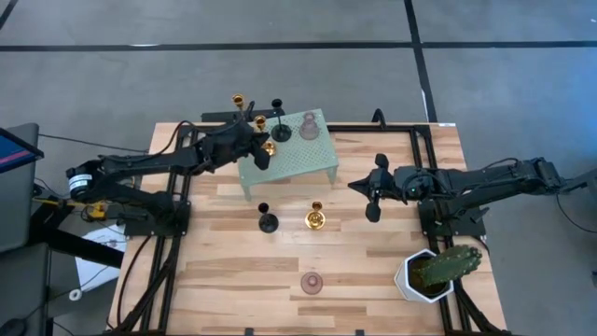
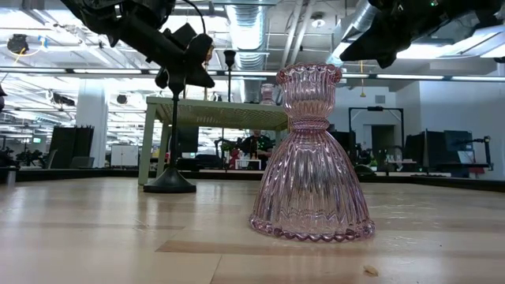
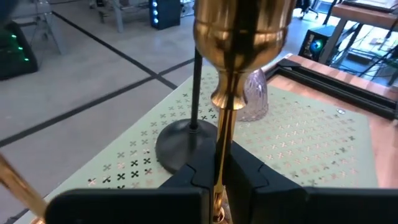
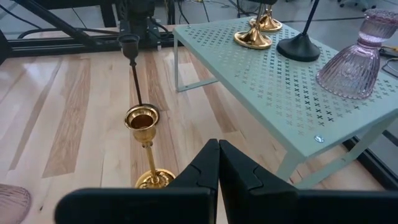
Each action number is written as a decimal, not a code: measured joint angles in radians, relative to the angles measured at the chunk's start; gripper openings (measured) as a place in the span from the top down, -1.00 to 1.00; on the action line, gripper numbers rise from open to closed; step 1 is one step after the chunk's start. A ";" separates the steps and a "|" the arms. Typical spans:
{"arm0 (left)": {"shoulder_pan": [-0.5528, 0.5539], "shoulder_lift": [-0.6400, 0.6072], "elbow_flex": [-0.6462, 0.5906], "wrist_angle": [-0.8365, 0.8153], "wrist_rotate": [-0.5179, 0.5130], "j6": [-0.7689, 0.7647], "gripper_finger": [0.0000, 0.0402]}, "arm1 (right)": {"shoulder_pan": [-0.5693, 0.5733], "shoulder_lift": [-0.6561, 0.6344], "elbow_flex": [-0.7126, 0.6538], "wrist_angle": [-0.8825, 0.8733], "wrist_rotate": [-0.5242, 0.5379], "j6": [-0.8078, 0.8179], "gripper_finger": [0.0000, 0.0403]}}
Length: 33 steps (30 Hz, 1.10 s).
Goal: Pick & Place candle stick holders
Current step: Put the bottom gold candle holder on the shelf
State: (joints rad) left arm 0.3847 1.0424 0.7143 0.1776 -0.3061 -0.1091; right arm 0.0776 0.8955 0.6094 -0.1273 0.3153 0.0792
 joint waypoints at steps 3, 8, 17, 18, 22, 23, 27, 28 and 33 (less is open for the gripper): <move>0.000 -0.002 0.000 -0.006 -0.012 0.004 0.92 | 0.000 0.000 0.000 0.000 0.000 0.000 1.00; 0.000 -0.005 0.000 -0.015 -0.016 0.030 0.92 | 0.000 0.000 0.000 0.000 0.000 0.000 1.00; 0.000 -0.005 -0.001 -0.024 -0.015 0.053 0.81 | 0.000 0.000 0.000 -0.001 -0.001 0.000 1.00; 0.000 -0.004 -0.002 -0.029 -0.015 0.067 0.78 | 0.000 0.000 0.000 -0.001 -0.001 0.000 1.00; 0.000 -0.007 -0.002 -0.026 -0.015 0.079 0.69 | 0.000 0.000 0.000 -0.004 -0.001 0.000 1.00; -0.002 -0.009 -0.002 -0.027 -0.015 0.079 0.67 | 0.000 0.000 0.000 -0.005 -0.001 0.000 1.00; -0.017 -0.030 -0.002 -0.023 -0.015 0.101 0.62 | 0.000 0.000 0.000 -0.009 -0.002 0.000 1.00; -0.021 -0.036 -0.002 -0.023 -0.015 0.116 0.61 | 0.000 0.000 0.000 -0.009 -0.002 0.000 1.00; -0.039 -0.059 -0.002 -0.020 0.008 0.128 0.59 | 0.000 0.000 0.000 -0.009 -0.003 0.000 1.00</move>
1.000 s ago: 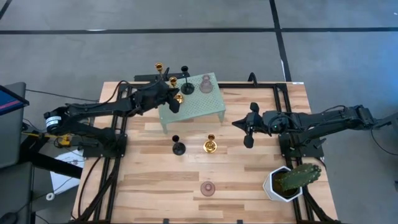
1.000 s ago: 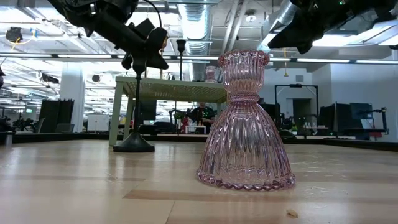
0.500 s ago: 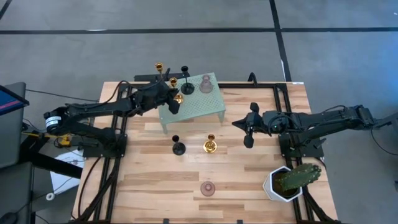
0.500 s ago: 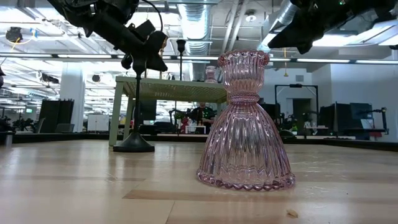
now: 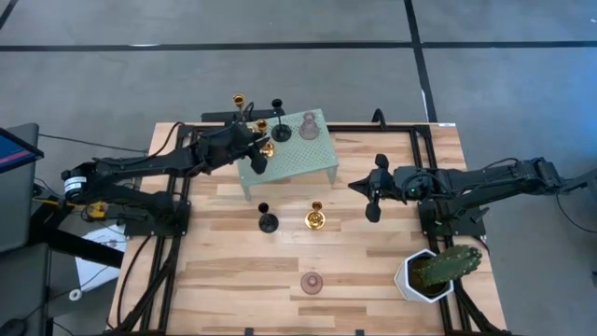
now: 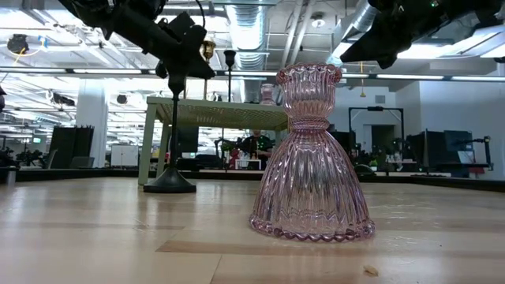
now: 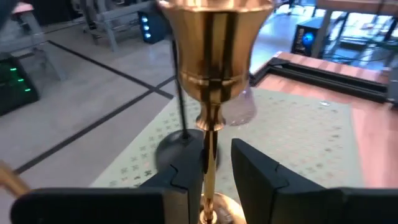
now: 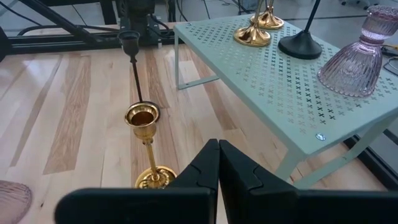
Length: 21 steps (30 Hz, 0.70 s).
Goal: Pick & Place candle stick holders
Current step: Put the bottom gold candle holder on the shelf, then put the gold candle holder on the shelf
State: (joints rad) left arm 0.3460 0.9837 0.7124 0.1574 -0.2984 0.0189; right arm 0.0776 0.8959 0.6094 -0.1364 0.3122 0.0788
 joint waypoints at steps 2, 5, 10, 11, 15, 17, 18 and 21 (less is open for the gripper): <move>-0.005 -0.002 0.000 0.000 0.017 0.000 0.59 | 0.000 0.000 0.000 0.000 0.000 0.000 1.00; -0.006 -0.002 0.000 0.000 0.020 0.000 0.59 | 0.000 0.000 0.000 0.000 0.000 0.000 1.00; -0.006 -0.002 0.000 0.000 0.019 0.000 0.59 | 0.000 0.000 0.000 0.000 0.000 0.000 1.00; -0.006 -0.002 0.000 0.000 0.016 0.000 0.59 | 0.000 0.000 0.000 -0.002 0.000 0.000 1.00; -0.006 -0.002 0.000 0.000 -0.015 0.010 0.59 | 0.000 0.000 0.000 -0.013 0.000 0.000 1.00; -0.006 -0.002 0.000 -0.002 -0.021 0.033 0.56 | 0.000 0.000 0.000 -0.020 0.000 0.000 1.00; -0.006 -0.002 0.000 -0.006 -0.021 0.048 0.54 | 0.000 0.000 0.000 -0.022 0.000 0.000 1.00; -0.006 -0.002 0.000 -0.008 -0.022 0.055 0.46 | 0.000 0.000 0.000 -0.022 0.000 0.000 1.00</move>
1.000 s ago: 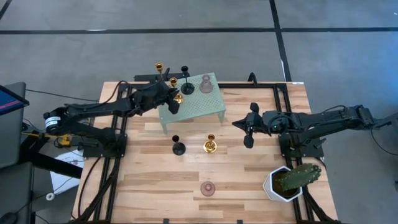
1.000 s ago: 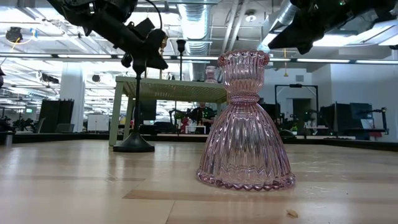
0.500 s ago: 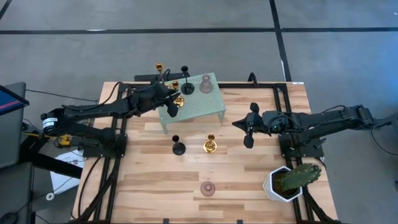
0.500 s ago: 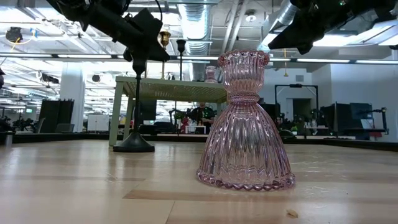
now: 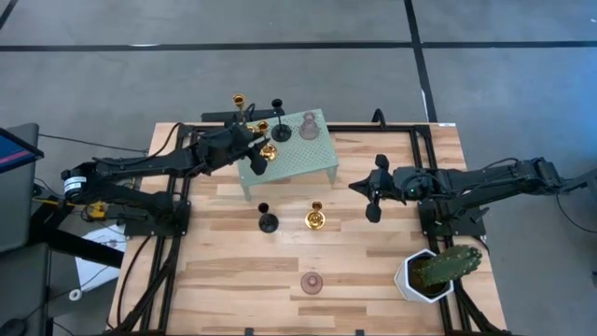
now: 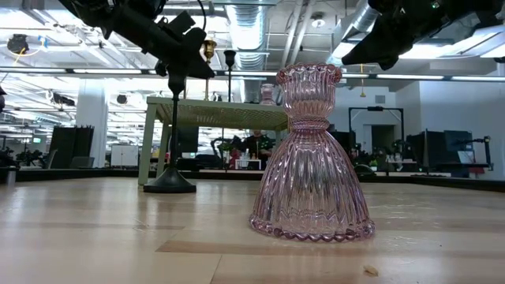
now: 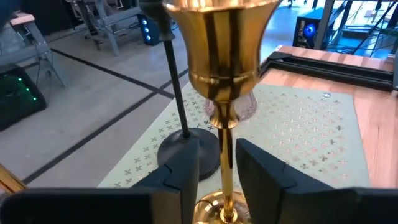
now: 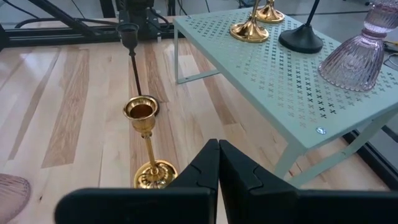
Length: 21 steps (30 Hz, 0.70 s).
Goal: Pick & Place candle stick holders
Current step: Put the gold candle holder on the shelf
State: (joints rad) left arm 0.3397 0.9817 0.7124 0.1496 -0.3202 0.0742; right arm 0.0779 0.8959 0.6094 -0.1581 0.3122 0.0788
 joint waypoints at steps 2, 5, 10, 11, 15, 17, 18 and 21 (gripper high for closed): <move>-0.006 0.000 0.000 0.000 -0.002 0.000 0.39 | 0.000 0.000 0.000 0.000 0.000 0.000 1.00; -0.016 -0.003 0.000 -0.002 -0.001 0.000 0.30 | 0.000 0.000 0.000 0.000 0.000 0.000 1.00; -0.031 -0.060 0.000 -0.078 -0.001 0.000 0.18 | 0.000 0.000 0.000 0.000 0.000 0.000 1.00; -0.032 -0.077 0.000 -0.099 -0.001 0.000 0.17 | 0.000 0.000 0.000 0.000 0.000 0.000 1.00; -0.056 -0.160 0.000 -0.165 0.003 -0.031 0.17 | 0.000 0.000 0.000 0.000 0.000 0.000 1.00; -0.077 -0.197 0.000 -0.189 0.037 -0.059 0.17 | 0.000 0.000 0.000 0.000 0.000 -0.003 1.00; -0.090 -0.215 0.000 -0.195 0.063 -0.069 0.18 | 0.000 0.000 0.000 0.000 0.000 -0.004 1.00; -0.134 -0.268 0.000 -0.232 0.145 -0.079 0.22 | 0.000 0.000 0.000 -0.002 -0.009 -0.007 1.00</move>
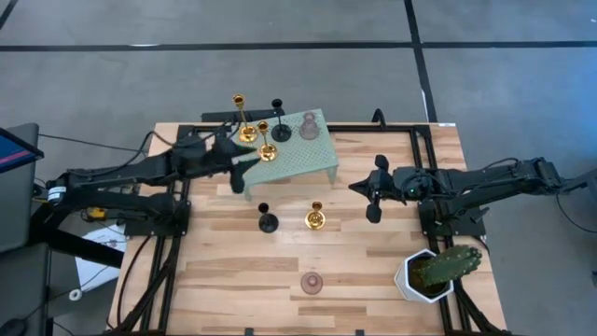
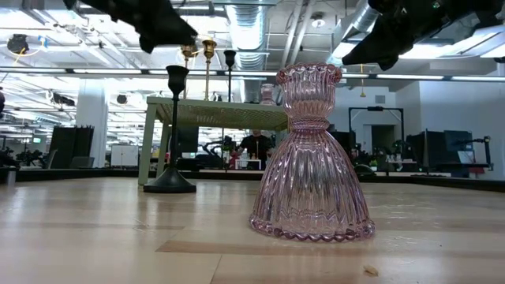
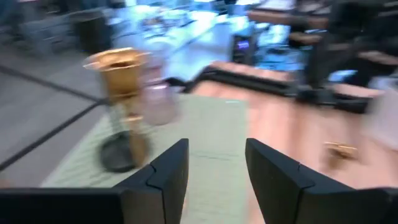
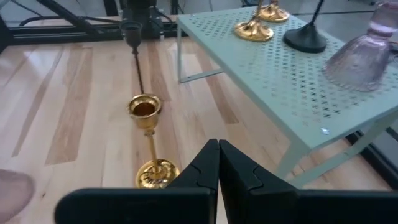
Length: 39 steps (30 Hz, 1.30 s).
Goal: Pick & Place candle stick holders
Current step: Put the gold candle holder on the shelf
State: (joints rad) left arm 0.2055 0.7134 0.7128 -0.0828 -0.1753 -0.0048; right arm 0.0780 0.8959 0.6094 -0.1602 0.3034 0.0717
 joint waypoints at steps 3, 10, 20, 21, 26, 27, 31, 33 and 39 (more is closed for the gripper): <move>-0.058 -0.042 0.000 -0.047 0.075 -0.021 0.28 | 0.000 0.000 0.000 -0.010 -0.033 0.004 1.00; -0.267 -0.073 -0.035 -0.073 0.159 -0.027 0.52 | 0.033 0.019 0.000 -0.034 -0.118 0.016 1.00; -0.588 -0.037 -0.078 -0.056 -0.178 0.034 0.95 | 0.115 0.227 0.000 0.089 -0.118 0.076 1.00; -0.616 -0.038 -0.078 -0.050 -0.194 0.040 0.97 | 0.120 0.257 0.000 0.120 -0.117 0.076 1.00; -0.738 -0.038 -0.079 -0.037 -0.258 0.053 0.97 | 0.113 0.400 0.000 0.246 -0.116 0.078 1.00; -0.755 -0.038 -0.079 -0.036 -0.275 0.053 0.97 | 0.109 0.427 0.000 0.265 -0.117 0.079 1.00; -0.806 -0.038 -0.079 -0.034 -0.313 0.053 0.97 | 0.101 0.539 0.000 0.341 -0.118 0.080 1.00; -0.822 -0.038 -0.079 -0.032 -0.320 0.053 0.96 | 0.095 0.592 0.000 0.382 -0.119 0.082 0.98; -0.835 -0.038 -0.079 -0.028 -0.322 0.053 0.96 | 0.080 0.726 0.000 0.474 -0.080 0.130 0.76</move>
State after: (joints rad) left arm -0.6292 0.6750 0.6334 -0.1111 -0.4976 0.0479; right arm 0.1582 1.6222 0.6092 0.3139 0.2235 0.2012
